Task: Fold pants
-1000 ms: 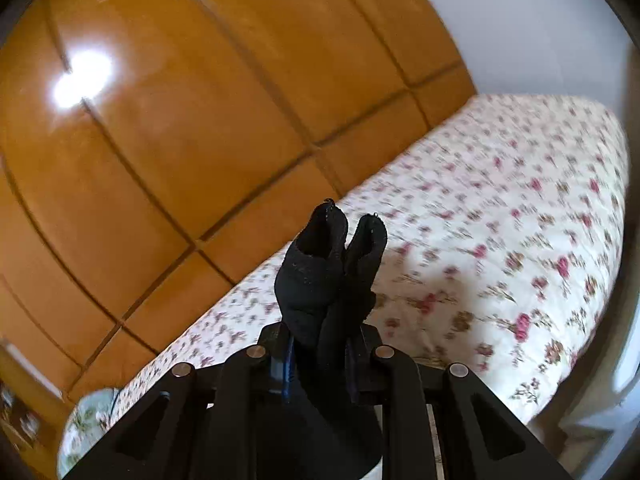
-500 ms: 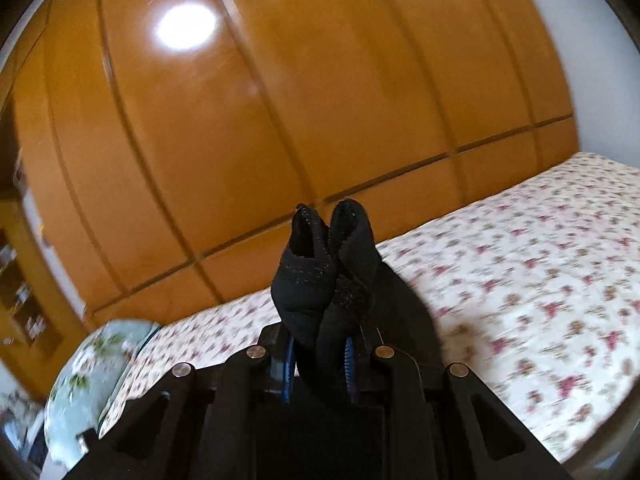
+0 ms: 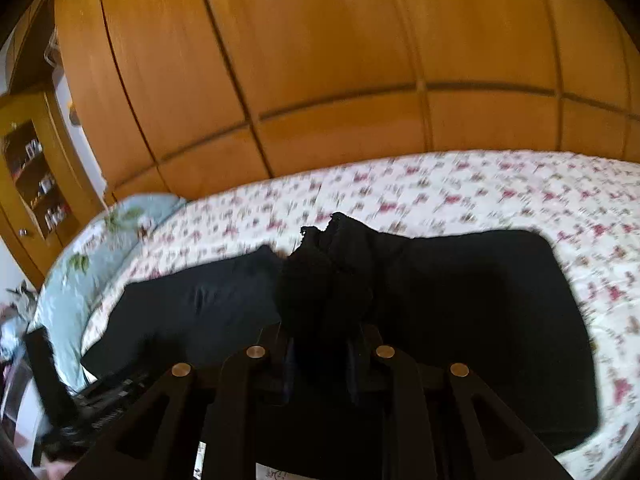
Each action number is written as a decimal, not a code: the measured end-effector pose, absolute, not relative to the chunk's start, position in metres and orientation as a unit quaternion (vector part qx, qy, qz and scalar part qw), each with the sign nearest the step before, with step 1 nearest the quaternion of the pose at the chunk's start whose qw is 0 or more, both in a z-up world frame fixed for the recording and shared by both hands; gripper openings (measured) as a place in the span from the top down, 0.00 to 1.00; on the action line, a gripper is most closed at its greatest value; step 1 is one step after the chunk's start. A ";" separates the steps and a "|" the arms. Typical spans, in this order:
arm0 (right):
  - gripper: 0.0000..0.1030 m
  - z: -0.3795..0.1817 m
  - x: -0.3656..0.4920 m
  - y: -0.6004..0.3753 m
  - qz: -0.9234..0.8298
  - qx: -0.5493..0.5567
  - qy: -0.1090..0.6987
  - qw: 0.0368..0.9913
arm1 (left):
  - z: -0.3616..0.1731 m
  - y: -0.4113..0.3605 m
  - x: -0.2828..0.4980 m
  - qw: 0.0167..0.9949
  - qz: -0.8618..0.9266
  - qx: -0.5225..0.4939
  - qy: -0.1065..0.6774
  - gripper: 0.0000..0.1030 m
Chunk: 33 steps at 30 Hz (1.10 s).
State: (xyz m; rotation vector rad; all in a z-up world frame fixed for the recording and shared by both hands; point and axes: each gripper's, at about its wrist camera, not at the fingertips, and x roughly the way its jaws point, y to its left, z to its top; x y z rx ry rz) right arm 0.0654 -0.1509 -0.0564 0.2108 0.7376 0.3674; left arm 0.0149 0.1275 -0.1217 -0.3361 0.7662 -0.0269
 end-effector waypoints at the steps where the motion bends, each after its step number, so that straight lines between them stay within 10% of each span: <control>1: 0.77 -0.065 0.068 -0.147 0.180 0.100 0.366 0.908 | -0.121 0.128 0.014 0.913 -0.015 -0.165 0.372 0.37; 9: 0.33 -0.093 0.059 -0.142 0.260 0.123 0.394 0.873 | -0.118 0.125 0.015 0.901 -0.037 -0.199 0.384 0.37; 15: 0.34 -0.059 0.027 -0.218 0.252 0.196 0.299 0.900 | -0.103 0.100 0.030 0.885 -0.115 -0.241 0.381 0.37; 21: 0.69 -0.057 0.049 -0.290 0.117 0.188 0.309 0.925 | -0.085 0.043 0.070 0.878 -0.177 -0.230 0.382 0.36; 26: 0.70 -0.084 0.071 -0.307 0.119 0.221 0.342 0.905 | -0.095 -0.003 0.111 0.860 -0.188 -0.199 0.431 0.28; 27: 0.70 -0.091 0.073 -0.306 0.118 0.217 0.348 0.904 | -0.102 -0.013 0.118 0.855 -0.176 -0.179 0.454 0.31; 30: 0.75 -0.105 0.080 -0.303 0.109 0.189 0.366 0.905 | -0.116 -0.023 0.124 0.838 -0.185 -0.173 0.483 0.80; 33: 0.90 -0.112 0.079 -0.312 0.101 0.182 0.373 0.904 | -0.104 -0.011 0.109 0.845 -0.188 -0.203 0.457 0.84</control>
